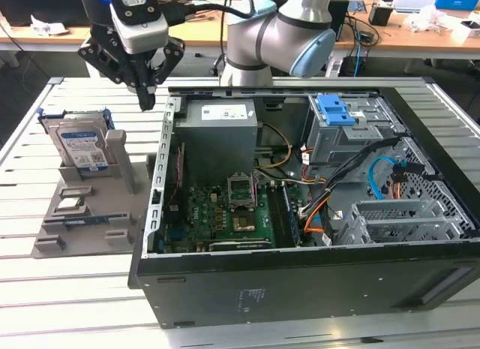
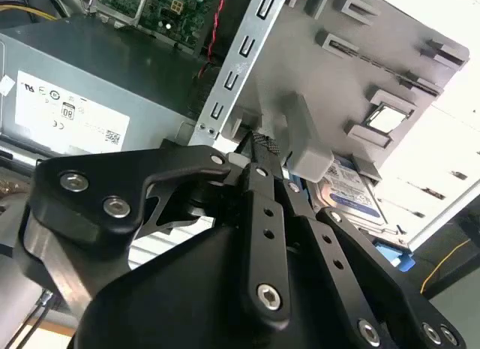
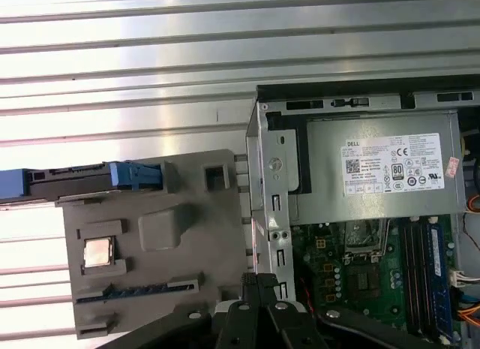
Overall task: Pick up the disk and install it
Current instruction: 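Reach for the disk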
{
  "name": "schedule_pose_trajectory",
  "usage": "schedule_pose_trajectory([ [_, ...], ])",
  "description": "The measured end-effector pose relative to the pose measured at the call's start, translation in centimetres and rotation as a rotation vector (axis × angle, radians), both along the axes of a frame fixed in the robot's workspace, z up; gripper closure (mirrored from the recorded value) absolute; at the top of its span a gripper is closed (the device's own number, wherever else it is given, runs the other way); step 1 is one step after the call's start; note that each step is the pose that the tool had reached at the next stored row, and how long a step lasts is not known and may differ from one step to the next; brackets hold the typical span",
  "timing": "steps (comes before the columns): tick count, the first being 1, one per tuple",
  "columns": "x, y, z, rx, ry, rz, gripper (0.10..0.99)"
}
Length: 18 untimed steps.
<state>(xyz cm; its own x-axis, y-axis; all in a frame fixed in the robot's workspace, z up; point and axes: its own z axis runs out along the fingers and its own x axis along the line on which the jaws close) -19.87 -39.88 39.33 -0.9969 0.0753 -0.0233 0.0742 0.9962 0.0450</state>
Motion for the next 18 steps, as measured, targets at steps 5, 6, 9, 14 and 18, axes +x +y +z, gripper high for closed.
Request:
schedule_pose_trajectory([
  [5, -1.06, 0.0, 0.0, 0.0, 0.0, 0.0, 0.984],
  [6, -1.22, 0.0, 0.0, 0.0, 0.0, 0.0, 0.984],
  [9, -1.71, 0.0, 0.0, 0.0, 0.0, 0.0, 0.984],
  [14, -2.53, 0.0, 0.0, 0.0, 0.0, 0.0, 0.984],
  [18, -3.24, 0.0, 0.0, 0.0, 0.0, 0.0, 0.984],
])
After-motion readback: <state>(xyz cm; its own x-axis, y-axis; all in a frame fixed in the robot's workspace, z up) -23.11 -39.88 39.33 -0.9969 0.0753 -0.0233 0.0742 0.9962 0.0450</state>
